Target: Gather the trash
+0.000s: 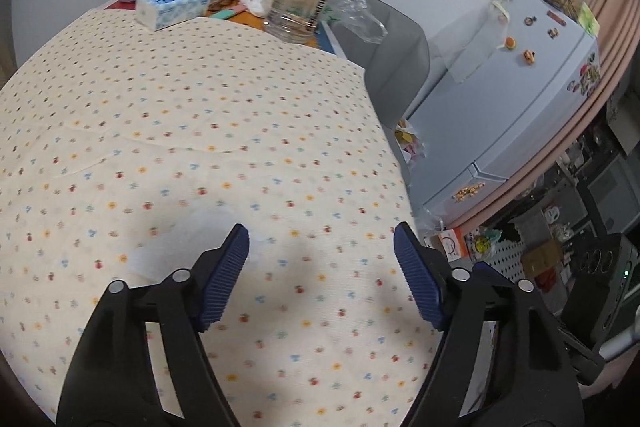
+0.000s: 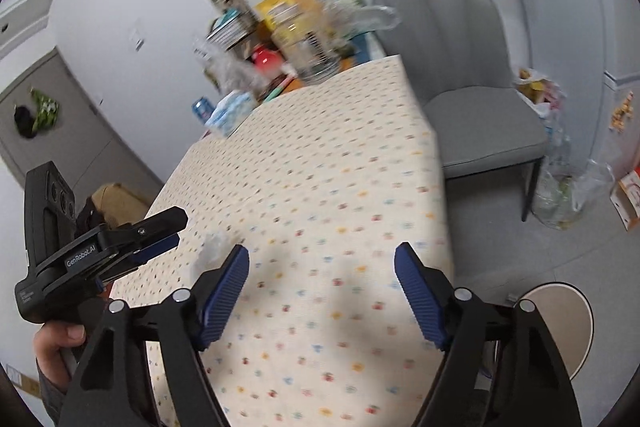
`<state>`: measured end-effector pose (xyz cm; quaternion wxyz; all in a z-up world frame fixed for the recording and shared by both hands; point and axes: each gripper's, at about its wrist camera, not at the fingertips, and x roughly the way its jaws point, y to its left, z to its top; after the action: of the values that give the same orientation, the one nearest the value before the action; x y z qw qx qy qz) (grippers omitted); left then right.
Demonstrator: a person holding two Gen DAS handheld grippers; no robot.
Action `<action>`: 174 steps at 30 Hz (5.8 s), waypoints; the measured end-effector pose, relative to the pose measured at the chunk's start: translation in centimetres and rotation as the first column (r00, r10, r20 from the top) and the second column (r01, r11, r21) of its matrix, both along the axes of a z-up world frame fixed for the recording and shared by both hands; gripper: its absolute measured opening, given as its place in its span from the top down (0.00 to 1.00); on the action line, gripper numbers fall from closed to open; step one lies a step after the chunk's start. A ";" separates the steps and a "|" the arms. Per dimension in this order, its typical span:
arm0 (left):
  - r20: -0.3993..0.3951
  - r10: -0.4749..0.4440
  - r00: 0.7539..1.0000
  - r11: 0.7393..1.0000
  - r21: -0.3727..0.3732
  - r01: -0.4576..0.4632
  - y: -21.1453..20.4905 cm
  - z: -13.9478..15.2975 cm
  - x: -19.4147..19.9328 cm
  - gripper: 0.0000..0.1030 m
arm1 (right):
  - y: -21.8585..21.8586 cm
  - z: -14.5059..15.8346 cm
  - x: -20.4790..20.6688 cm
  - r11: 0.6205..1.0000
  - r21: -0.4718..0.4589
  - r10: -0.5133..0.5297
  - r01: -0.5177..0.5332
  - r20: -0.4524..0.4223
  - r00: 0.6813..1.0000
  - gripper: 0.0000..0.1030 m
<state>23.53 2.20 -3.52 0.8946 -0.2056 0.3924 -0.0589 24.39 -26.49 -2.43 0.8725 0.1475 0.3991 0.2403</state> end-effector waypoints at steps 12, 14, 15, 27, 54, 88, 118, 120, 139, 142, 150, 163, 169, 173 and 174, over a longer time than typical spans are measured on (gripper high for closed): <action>-0.068 0.105 0.992 0.990 -0.087 -0.111 9.3 -3.2 -1.4 0.53 | 8.8 -1.9 2.0 0.988 0.095 0.132 -0.121 -0.126 0.983 0.57; -0.087 0.118 0.989 0.988 -0.094 -0.126 10.3 -4.0 -1.3 0.55 | 10.2 -2.4 2.4 0.986 0.099 0.150 -0.137 -0.142 0.978 0.60; -0.094 0.122 0.988 0.987 -0.094 -0.131 10.6 -4.3 -1.4 0.56 | 10.8 -2.6 2.6 0.984 0.102 0.161 -0.146 -0.151 0.975 0.62; -0.184 0.130 0.974 0.984 -0.100 -0.150 11.1 -8.0 -0.9 0.65 | 14.4 -4.4 4.4 0.981 0.091 0.187 -0.172 -0.194 0.963 0.67; -0.082 0.077 0.994 0.997 0.017 -0.076 4.8 -3.6 0.1 0.97 | 10.0 -3.5 3.5 0.988 0.070 0.144 -0.135 -0.146 0.979 0.97; -0.125 -0.298 0.946 0.946 0.091 0.310 -21.5 -4.1 5.3 0.97 | -17.7 -6.0 1.3 0.958 0.148 -0.218 0.245 -0.180 0.959 0.97; -0.357 -0.461 0.813 0.819 0.181 0.544 -39.0 -14.0 7.5 0.97 | -32.6 -18.5 -1.1 0.839 0.157 -0.437 0.521 -0.376 0.817 0.93; -0.366 -0.469 0.804 0.814 0.174 0.554 -39.7 -14.5 7.5 0.97 | -33.2 -18.9 -1.3 0.826 0.158 -0.453 0.541 -0.385 0.804 0.93; -0.356 -0.433 0.828 0.847 0.153 0.509 -41.7 -16.3 7.4 0.29 | -36.9 -22.0 -3.9 0.753 0.146 -0.526 0.641 -0.451 0.721 0.36; -0.338 -0.425 0.840 0.851 0.166 0.498 -41.1 -15.2 7.4 0.29 | -37.0 -21.1 -4.2 0.752 0.132 -0.540 0.646 -0.437 0.719 0.37; -0.267 -0.391 0.881 0.877 0.181 0.445 -38.0 -11.2 7.0 0.19 | -36.6 -16.1 -4.8 0.752 0.089 -0.586 0.653 -0.363 0.724 0.37; -0.087 -0.346 0.934 0.909 0.215 0.357 -31.0 -2.8 4.6 0.06 | -30.9 -5.9 -4.8 0.824 0.025 -0.555 0.566 -0.165 0.815 0.14; 0.002 -0.297 0.955 0.930 0.228 0.289 -26.5 0.9 2.7 0.06 | -27.0 -1.2 -5.3 0.855 -0.028 -0.518 0.518 -0.064 0.853 0.07; 0.064 -0.261 0.963 0.939 0.248 0.238 -23.7 3.2 1.0 0.06 | -23.7 1.7 -5.8 0.863 -0.094 -0.499 0.497 0.006 0.867 0.08; 0.075 -0.252 0.965 0.941 0.251 0.227 -22.7 3.7 0.6 0.06 | -22.9 2.4 -5.9 0.861 -0.114 -0.497 0.496 0.023 0.868 0.08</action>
<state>24.12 -20.52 0.18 0.9185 -0.0433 0.3709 -0.1303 18.50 -49.41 -0.05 0.9105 0.1953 0.3642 -0.0164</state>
